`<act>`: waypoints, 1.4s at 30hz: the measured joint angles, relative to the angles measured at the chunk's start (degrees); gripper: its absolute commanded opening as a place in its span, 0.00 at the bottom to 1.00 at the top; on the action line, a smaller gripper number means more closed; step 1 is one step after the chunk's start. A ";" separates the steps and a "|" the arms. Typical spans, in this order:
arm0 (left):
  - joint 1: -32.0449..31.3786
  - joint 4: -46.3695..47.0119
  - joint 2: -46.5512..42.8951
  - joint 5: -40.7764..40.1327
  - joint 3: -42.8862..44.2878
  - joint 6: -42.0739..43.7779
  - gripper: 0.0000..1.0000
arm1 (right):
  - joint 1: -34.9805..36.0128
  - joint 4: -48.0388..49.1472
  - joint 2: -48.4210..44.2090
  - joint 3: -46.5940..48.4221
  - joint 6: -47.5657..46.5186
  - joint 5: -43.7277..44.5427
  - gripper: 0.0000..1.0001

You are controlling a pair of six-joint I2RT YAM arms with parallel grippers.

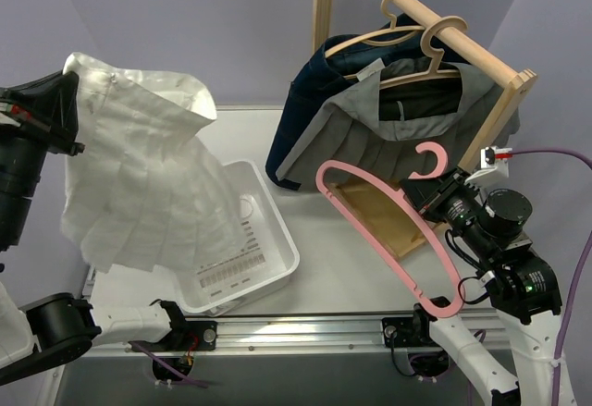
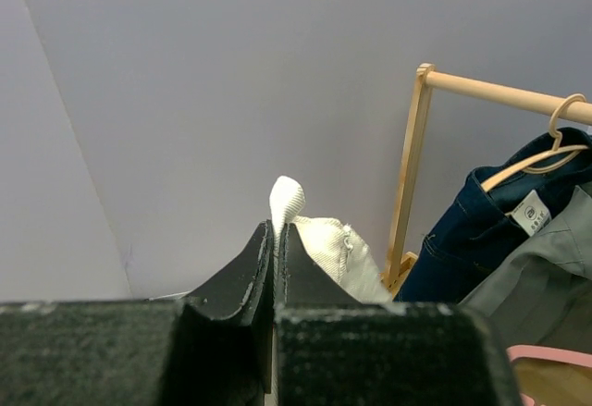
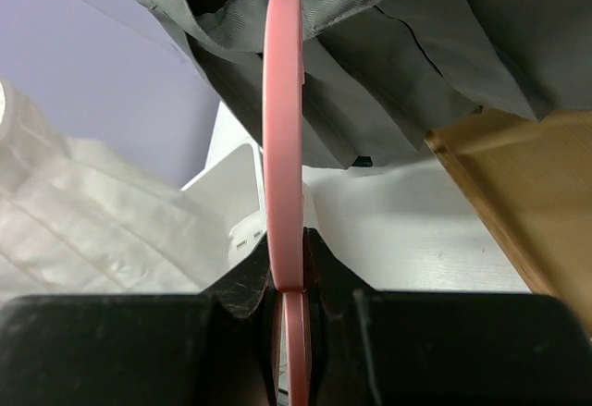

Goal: Remove the skirt from the hanger

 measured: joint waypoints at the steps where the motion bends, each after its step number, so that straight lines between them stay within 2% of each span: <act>1: 0.00 0.35 -0.48 -0.17 -1.07 -0.02 0.02 | 0.00 0.07 0.00 -0.20 0.00 0.00 0.00; 7: 0.00 0.61 -3.65 0.07 -10.47 -2.38 0.02 | 0.00 0.02 -0.11 -0.48 0.00 0.00 0.00; 13: 0.00 -0.33 -2.78 5.25 -21.24 -9.27 0.02 | 0.00 0.00 -0.66 -0.90 0.04 0.00 0.00; 20: 0.28 -1.14 4.90 14.08 -24.59 -15.96 0.02 | 0.00 -0.22 -1.33 -1.11 -0.17 0.02 0.00; 24: 1.36 -1.22 7.28 15.80 -27.10 -19.21 0.02 | 0.00 -1.11 -1.38 -1.01 -0.46 0.09 0.00; 30: 7.69 -1.07 -3.30 15.39 -44.87 -24.92 0.02 | 0.00 -1.27 -1.40 -0.76 -0.48 0.02 0.00; 33: 10.93 -3.34 -10.14 12.20 -51.43 -28.35 0.02 | 0.00 -1.27 -1.44 -0.76 -0.63 0.02 0.00; 38: 13.03 -6.95 -17.49 7.50 -54.34 -30.71 0.02 | 0.00 -1.22 -1.46 -0.79 -0.61 -0.04 0.00; 42: 13.66 -10.73 -18.10 6.10 -54.64 -34.88 0.02 | 0.00 -0.46 -1.46 -1.07 -0.59 -0.55 0.00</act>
